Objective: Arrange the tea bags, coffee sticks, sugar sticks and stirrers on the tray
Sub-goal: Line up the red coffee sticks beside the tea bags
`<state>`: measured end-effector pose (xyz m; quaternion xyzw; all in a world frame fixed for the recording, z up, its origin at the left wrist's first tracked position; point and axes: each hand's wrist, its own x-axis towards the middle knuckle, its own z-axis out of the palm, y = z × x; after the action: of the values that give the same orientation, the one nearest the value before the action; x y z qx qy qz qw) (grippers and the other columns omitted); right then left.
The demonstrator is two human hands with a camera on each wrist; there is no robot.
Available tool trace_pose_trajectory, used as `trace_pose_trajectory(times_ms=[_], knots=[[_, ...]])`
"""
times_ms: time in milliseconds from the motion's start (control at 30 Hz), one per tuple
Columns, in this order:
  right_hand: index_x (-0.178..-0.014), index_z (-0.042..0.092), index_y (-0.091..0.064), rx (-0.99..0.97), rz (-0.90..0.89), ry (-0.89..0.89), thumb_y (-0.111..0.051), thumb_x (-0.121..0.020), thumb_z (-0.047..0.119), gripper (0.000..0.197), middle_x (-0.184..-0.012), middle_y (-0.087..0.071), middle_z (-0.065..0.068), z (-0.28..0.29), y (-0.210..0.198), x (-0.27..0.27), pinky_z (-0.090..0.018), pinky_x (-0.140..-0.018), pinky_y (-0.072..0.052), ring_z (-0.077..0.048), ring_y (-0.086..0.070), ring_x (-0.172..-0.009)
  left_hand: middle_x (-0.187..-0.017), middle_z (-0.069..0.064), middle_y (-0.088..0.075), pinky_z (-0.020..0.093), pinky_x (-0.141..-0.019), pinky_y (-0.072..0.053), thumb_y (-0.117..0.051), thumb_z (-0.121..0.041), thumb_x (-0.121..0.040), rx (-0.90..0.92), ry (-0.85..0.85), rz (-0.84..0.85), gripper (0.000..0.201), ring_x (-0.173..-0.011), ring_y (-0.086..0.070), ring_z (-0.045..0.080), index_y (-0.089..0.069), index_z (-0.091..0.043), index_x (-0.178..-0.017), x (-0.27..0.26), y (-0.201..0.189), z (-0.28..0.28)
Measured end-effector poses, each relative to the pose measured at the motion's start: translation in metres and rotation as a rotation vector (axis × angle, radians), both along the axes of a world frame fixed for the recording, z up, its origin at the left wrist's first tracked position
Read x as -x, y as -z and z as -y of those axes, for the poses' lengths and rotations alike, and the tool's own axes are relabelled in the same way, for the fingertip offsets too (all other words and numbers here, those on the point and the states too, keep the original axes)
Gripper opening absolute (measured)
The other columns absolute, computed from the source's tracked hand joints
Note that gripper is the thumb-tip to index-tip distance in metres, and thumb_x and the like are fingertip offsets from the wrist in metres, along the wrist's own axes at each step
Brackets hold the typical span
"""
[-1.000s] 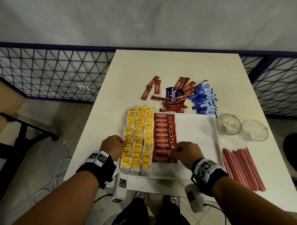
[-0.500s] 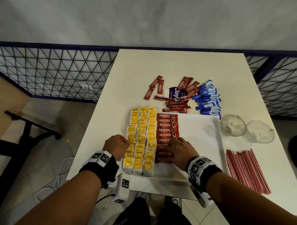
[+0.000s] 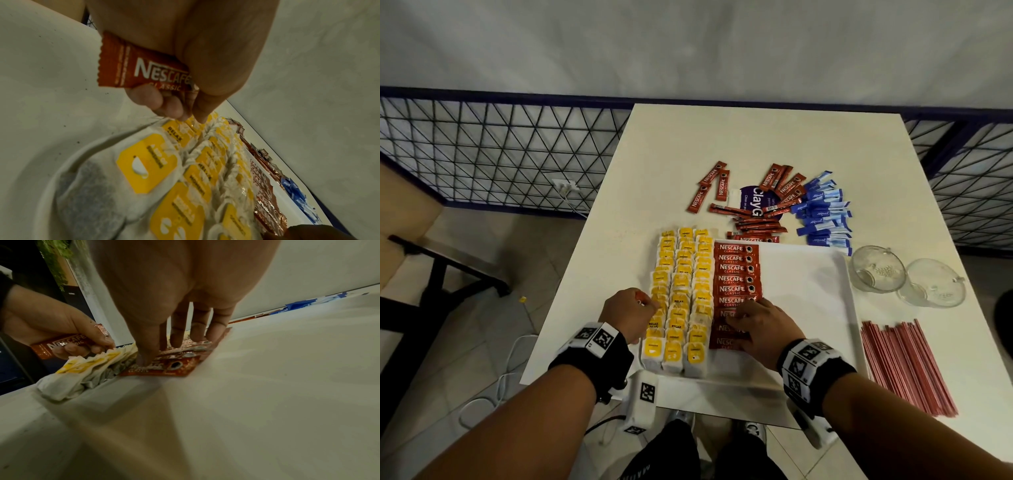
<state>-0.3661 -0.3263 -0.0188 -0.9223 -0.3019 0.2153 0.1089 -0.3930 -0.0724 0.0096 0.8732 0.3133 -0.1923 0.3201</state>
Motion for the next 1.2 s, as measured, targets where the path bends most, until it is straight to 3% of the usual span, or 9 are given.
trace_pose_trajectory(times_ms=[267,400,567,700,800,867,967,1033,1200], knots=[[-0.131,0.030,-0.056,-0.020,0.000,-0.002,-0.056,-0.090,0.040,0.042,-0.134,-0.050,0.005,0.000,-0.002,-0.003,-0.035,-0.107,-0.035,-0.022,-0.041,-0.124,-0.071,0.005,-0.070,0.021,-0.039,-0.043,-0.062,-0.037,-0.088,0.015,-0.012,0.002,0.017,-0.055,-0.066,0.021,-0.066,-0.020,-0.088,-0.001,-0.003,0.002],[-0.124,0.028,-0.063,-0.137,0.002,0.088,-0.059,-0.089,0.041,0.037,-0.124,-0.056,0.003,-0.001,-0.012,-0.006,-0.034,-0.103,-0.039,-0.021,-0.049,-0.115,-0.063,0.004,-0.065,0.021,-0.040,-0.040,-0.055,-0.050,-0.091,0.022,0.007,0.051,0.037,-0.049,-0.060,0.020,-0.064,-0.014,-0.087,-0.002,-0.015,0.003],[-0.117,0.026,-0.066,-0.432,-0.057,0.266,-0.057,-0.090,0.045,0.034,-0.113,-0.060,0.006,-0.024,-0.046,-0.016,-0.023,-0.082,-0.044,-0.008,-0.055,-0.092,-0.058,0.007,-0.053,0.023,-0.044,-0.039,-0.022,-0.079,-0.079,0.882,-0.210,0.023,0.079,-0.043,-0.049,0.022,-0.058,-0.018,-0.113,-0.009,-0.048,0.026],[-0.103,0.022,-0.067,-0.555,-0.213,0.302,-0.060,-0.090,0.040,0.023,-0.089,-0.067,0.006,-0.044,-0.079,-0.020,-0.024,-0.069,-0.049,-0.008,-0.061,-0.075,-0.066,0.014,-0.055,0.023,-0.044,-0.039,-0.013,-0.088,-0.064,1.017,-0.003,-0.048,0.092,-0.047,-0.051,0.024,-0.058,-0.024,-0.113,-0.017,-0.064,0.054],[-0.088,0.021,-0.063,-0.608,-0.260,0.342,-0.062,-0.090,0.028,0.007,-0.073,-0.068,0.004,-0.041,-0.082,-0.021,-0.014,-0.059,-0.045,-0.001,-0.061,-0.062,-0.069,0.015,-0.058,0.022,-0.040,-0.040,-0.015,-0.080,-0.077,1.012,0.090,-0.035,0.079,-0.048,-0.053,0.025,-0.057,-0.020,-0.107,-0.023,-0.071,0.066],[-0.087,0.024,-0.064,-0.630,-0.225,0.452,-0.063,-0.090,0.028,0.005,-0.075,-0.067,0.008,-0.032,-0.078,-0.025,-0.014,-0.059,-0.043,0.000,-0.059,-0.065,-0.072,0.015,-0.062,0.028,-0.045,-0.046,-0.033,-0.054,-0.097,0.972,0.129,-0.008,0.048,-0.052,-0.057,0.028,-0.054,-0.012,-0.107,-0.025,-0.071,0.061],[-0.082,0.026,-0.066,-0.658,-0.272,0.602,-0.065,-0.088,0.031,0.008,-0.071,-0.066,0.004,-0.011,-0.072,-0.030,-0.027,-0.059,-0.046,-0.007,-0.055,-0.060,-0.073,0.013,-0.066,0.032,-0.049,-0.051,-0.054,-0.011,-0.096,0.834,0.178,0.060,0.009,-0.054,-0.061,0.026,-0.055,-0.002,-0.095,-0.023,-0.060,0.049],[-0.082,0.024,-0.069,-0.663,-0.375,0.631,-0.066,-0.088,0.030,0.009,-0.074,-0.069,-0.001,0.000,-0.068,-0.028,-0.032,-0.061,-0.048,-0.009,-0.053,-0.057,-0.070,0.012,-0.065,0.030,-0.047,-0.052,-0.057,-0.005,-0.094,0.737,0.186,0.122,0.006,-0.052,-0.062,0.022,-0.058,-0.001,-0.090,-0.023,-0.053,0.046],[-0.086,0.019,-0.072,-0.638,-0.438,0.677,-0.066,-0.088,0.024,0.007,-0.060,-0.063,0.010,0.020,-0.061,-0.021,-0.025,-0.059,-0.046,-0.002,-0.050,-0.049,-0.061,0.007,-0.063,0.026,-0.047,-0.050,-0.060,-0.014,-0.094,0.517,0.279,0.201,0.010,-0.048,-0.059,0.014,-0.064,-0.010,-0.085,-0.022,-0.044,0.060]])
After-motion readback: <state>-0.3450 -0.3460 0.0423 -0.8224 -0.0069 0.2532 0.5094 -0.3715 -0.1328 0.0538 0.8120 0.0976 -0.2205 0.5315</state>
